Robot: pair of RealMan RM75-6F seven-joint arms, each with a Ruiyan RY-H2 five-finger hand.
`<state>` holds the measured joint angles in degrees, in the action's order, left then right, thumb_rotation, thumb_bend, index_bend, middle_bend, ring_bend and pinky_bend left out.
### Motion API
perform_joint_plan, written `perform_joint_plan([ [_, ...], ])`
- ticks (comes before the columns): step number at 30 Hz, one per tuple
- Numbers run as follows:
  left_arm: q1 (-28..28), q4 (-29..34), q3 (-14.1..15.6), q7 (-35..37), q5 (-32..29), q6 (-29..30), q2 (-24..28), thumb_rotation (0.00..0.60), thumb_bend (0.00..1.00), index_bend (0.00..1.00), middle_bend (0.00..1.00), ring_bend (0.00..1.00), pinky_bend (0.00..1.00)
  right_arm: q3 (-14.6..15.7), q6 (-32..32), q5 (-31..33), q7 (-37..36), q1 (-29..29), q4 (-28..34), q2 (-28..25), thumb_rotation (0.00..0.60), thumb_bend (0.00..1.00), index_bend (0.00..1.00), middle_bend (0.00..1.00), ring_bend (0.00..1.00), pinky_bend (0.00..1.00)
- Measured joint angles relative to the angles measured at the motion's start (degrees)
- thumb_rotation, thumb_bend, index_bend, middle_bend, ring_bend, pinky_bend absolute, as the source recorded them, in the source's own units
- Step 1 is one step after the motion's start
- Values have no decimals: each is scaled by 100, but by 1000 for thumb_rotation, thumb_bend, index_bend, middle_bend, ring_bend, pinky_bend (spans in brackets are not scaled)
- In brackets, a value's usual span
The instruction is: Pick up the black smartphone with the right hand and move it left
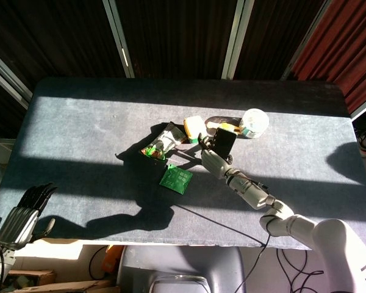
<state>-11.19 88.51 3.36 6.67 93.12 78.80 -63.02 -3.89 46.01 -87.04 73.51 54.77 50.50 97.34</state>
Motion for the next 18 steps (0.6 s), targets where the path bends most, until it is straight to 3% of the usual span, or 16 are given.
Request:
perform_joint_plan([
  [9, 7, -14, -3, 25, 1, 17, 10, 600, 406, 0, 0, 0, 0, -98, 4, 268, 265, -19, -31, 111, 600, 210, 3, 382, 238, 199],
  [18, 14, -10, 1, 32, 10, 28, 13, 600, 407, 0, 0, 0, 0, -159, 61, 496, 475, -55, 61, 132, 600, 210, 0, 283, 156, 138],
])
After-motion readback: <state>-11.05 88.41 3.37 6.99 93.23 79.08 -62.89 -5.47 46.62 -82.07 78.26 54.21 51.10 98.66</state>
